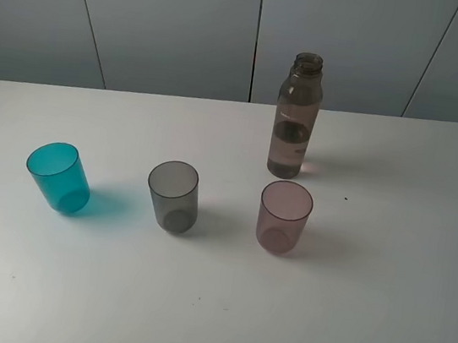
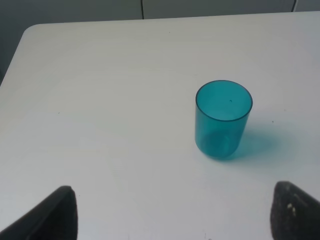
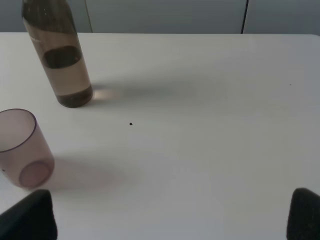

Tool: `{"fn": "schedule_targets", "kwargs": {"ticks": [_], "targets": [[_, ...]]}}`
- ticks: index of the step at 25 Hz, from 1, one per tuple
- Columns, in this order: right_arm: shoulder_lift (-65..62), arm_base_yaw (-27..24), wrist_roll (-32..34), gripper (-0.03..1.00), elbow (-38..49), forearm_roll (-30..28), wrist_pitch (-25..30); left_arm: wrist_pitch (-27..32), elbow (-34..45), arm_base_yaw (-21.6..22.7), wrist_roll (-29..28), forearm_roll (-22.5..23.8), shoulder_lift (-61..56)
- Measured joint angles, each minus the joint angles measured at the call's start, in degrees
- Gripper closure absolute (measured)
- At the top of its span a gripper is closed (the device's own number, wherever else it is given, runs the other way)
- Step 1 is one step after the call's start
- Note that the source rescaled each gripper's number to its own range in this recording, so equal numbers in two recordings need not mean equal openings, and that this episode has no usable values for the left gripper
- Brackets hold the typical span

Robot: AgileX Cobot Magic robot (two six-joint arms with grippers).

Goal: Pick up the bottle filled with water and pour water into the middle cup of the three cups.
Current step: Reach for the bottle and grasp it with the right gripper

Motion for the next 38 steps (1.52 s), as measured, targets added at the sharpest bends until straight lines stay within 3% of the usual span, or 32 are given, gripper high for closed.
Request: {"fn": "schedule_targets", "kwargs": {"ticks": [38], "targets": [[0.0,0.0,0.0,-0.03,0.0,0.0,0.0,0.0,0.0,0.0,-0.13,0.0,0.0]]}}
